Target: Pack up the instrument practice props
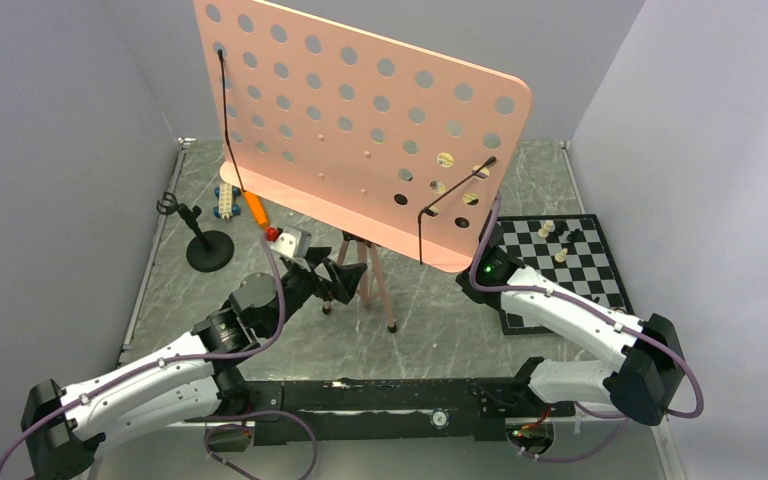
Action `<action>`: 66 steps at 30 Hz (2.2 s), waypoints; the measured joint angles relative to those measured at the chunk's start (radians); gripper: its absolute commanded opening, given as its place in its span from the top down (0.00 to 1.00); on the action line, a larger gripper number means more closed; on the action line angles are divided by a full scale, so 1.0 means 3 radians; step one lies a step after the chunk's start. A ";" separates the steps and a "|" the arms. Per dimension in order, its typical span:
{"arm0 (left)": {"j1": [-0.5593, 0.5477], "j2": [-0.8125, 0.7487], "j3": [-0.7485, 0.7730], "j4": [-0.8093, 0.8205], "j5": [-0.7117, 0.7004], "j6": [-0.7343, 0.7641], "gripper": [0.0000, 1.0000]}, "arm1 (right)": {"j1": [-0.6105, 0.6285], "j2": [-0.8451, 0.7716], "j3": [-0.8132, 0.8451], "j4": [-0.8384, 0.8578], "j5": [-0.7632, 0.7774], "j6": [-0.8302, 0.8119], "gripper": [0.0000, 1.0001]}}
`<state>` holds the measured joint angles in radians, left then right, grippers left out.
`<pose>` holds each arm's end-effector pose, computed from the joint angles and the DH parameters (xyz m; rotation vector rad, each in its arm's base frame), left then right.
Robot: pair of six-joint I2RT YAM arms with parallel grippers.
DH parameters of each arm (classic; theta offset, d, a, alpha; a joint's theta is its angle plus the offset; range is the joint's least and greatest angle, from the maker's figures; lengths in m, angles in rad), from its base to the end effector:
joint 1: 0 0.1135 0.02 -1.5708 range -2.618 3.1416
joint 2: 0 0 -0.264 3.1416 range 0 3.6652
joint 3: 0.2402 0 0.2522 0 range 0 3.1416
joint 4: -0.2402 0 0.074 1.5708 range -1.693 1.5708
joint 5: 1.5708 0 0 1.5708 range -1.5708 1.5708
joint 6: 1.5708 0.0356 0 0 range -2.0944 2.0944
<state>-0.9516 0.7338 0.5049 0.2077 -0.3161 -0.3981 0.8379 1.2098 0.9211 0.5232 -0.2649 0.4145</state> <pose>0.1158 -0.1434 0.2909 0.2006 1.6369 -0.7939 0.1831 0.2174 0.3734 -0.5380 1.3511 1.2196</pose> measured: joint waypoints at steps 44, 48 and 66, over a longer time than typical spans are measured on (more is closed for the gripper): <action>-0.0009 0.1086 0.0099 0.0974 0.0403 0.0703 0.85 | -0.0057 0.0045 0.0118 -0.0237 0.0001 -0.0022 1.00; -0.0003 0.1043 0.0084 0.0936 0.0465 0.0739 1.00 | -0.0053 0.0053 0.0121 -0.0221 -0.0038 -0.0022 0.90; 0.0039 0.1007 0.0051 0.0935 0.0539 0.0729 1.00 | -0.0070 0.0161 0.0139 -0.0025 -0.0178 -0.0384 1.00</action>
<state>-0.9398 1.0359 0.5201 0.4881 -0.1543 -0.1795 0.8169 1.2583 0.9627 0.5156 -0.3183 0.2993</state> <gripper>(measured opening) 0.464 0.168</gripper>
